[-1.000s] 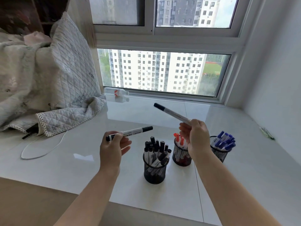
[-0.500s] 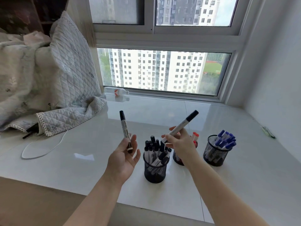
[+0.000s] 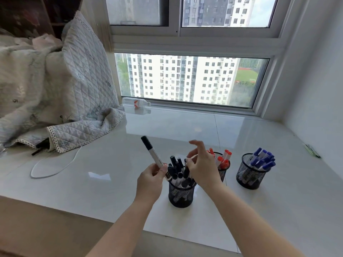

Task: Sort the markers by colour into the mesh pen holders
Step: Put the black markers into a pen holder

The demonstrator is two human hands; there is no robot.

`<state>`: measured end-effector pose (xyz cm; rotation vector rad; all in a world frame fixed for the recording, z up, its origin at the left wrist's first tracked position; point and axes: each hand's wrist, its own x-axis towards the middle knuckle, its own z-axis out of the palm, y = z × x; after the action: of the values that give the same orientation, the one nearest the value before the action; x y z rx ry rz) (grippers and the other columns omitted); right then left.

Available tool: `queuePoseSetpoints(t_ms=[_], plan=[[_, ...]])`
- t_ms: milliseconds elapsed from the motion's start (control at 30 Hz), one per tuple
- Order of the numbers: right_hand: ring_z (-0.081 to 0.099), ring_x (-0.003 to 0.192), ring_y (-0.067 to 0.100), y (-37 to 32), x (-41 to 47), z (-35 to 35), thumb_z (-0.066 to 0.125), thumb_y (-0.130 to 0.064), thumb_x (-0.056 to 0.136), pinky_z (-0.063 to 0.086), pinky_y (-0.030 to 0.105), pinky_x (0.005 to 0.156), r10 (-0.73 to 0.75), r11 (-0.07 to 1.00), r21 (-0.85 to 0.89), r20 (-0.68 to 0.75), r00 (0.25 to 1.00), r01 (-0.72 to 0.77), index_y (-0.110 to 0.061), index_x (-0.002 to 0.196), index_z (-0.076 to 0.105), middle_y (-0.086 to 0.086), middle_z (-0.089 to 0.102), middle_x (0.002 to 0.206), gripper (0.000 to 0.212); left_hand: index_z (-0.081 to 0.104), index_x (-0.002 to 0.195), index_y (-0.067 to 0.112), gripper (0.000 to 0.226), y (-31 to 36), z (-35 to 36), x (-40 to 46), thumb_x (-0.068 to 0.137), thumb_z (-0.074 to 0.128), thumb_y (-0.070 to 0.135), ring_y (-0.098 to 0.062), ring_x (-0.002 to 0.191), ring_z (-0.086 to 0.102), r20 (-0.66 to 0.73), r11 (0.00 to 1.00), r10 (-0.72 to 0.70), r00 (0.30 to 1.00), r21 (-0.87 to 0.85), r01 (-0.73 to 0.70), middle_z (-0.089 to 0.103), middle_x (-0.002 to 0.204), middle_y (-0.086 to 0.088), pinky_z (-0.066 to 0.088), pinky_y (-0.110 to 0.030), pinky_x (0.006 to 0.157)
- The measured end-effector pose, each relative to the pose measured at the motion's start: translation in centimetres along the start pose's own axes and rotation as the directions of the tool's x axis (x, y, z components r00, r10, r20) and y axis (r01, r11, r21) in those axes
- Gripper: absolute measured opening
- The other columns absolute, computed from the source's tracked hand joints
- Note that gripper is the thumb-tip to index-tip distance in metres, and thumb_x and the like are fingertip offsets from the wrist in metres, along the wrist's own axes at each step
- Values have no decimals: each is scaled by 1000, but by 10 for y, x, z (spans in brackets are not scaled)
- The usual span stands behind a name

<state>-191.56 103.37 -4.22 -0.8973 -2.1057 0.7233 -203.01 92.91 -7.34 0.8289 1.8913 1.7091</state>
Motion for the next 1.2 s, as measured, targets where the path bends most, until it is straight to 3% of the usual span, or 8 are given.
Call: queuePoseSetpoints(t_ms=[100, 233, 433, 600, 767, 867, 967, 1200], plan=[[59, 66, 9, 2, -3, 4, 61, -3, 83, 51, 19, 62, -67, 996, -55, 10, 998, 68, -20, 119, 50, -9, 56, 80, 41, 60, 78, 33, 9, -3, 3, -3, 86, 62, 31, 9, 69, 59, -23, 992, 67, 998, 104, -64, 66, 75, 17, 42, -5, 58], [56, 71, 4, 4, -7, 2, 61, -17, 86, 43, 8, 66, -96, 990, -98, 32, 995, 99, -17, 94, 67, -11, 59, 83, 10, 55, 81, 26, 11, -10, 4, -3, 84, 65, 24, 1, 75, 62, -55, 996, 69, 996, 52, -66, 65, 83, 10, 48, -18, 68], [52, 90, 10, 12, -24, -1, 59, -29, 86, 39, 20, 75, -112, 966, -223, 85, 990, 129, -19, 91, 67, -7, 62, 91, 14, 50, 87, 32, 22, -14, 7, 2, 83, 68, 19, -12, 82, 68, -75, 995, 72, 995, -61, -77, 65, 87, 0, 54, -30, 78], [45, 98, 9, 12, -32, -2, 60, -37, 84, 31, 15, 79, -125, 954, -263, 89, 988, 144, -21, 99, 66, -9, 57, 96, 23, 52, 79, 33, 15, -18, 16, 0, 86, 63, 27, 8, 71, 59, -40, 983, 104, 994, 155, -97, 64, 77, 15, 39, -2, 60], [44, 105, 13, 8, -27, 0, 57, -37, 83, 30, 18, 89, -131, 916, -359, 155, 979, 180, -22, 110, 61, -7, 60, 105, 31, 57, 81, 27, 24, -15, 16, 3, 94, 43, 41, -1, 74, 53, 50, 951, 54, 997, 301, -67, 60, 79, 10, 34, -15, 59], [46, 103, 15, 4, -23, 3, 56, -33, 85, 33, 22, 88, -110, 922, -348, 180, 978, 168, -23, 111, 59, -7, 62, 104, 27, 55, 90, 12, 25, -8, 16, 6, 93, 47, 36, -11, 81, 57, -58, 949, 198, 978, 263, -176, 58, 87, 3, 36, -20, 64], [46, 99, 16, 3, -24, 6, 53, -31, 88, 35, 25, 85, -129, 908, -374, 176, 976, 188, -23, 109, 59, -7, 63, 102, 23, 47, 113, 14, 28, 1, 11, 4, 90, 56, 27, -1, 78, 56, -138, 903, 366, 920, 292, -315, 57, 87, 11, 42, -24, 66], [48, 95, 17, 4, -25, 9, 56, -26, 86, 38, 29, 81, -121, 908, -381, 162, 979, 176, -19, 97, 59, -6, 65, 96, 14, 48, 127, 29, 44, 8, 7, 7, 86, 62, 24, -4, 82, 60, 40, 721, 538, 842, 496, -484, 55, 102, 10, 51, -28, 63]])
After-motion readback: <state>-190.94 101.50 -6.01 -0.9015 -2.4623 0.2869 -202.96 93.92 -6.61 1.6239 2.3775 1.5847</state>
